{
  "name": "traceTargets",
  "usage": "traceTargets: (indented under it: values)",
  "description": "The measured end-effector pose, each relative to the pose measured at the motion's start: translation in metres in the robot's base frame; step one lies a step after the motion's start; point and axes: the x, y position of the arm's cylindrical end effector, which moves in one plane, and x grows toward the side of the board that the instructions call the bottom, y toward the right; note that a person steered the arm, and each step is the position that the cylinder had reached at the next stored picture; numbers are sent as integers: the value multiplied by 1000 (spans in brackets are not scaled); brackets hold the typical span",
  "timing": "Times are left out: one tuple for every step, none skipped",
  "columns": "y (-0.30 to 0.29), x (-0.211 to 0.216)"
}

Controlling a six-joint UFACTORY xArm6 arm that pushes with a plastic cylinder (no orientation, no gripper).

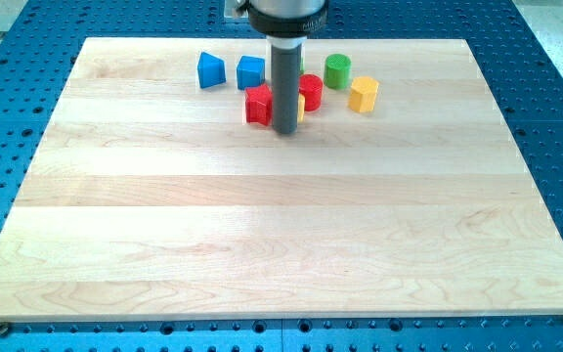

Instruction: Slide the hexagon in between the green circle and red circle

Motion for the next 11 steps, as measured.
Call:
traceTargets:
  values:
    - [7,13]
    - [64,6]
    - [131,14]
    - [118,-21]
    - [46,-12]
    - [105,7]
    - [122,-17]
    - [105,-44]
    - [92,-64]
    - [126,-94]
    - [93,-117]
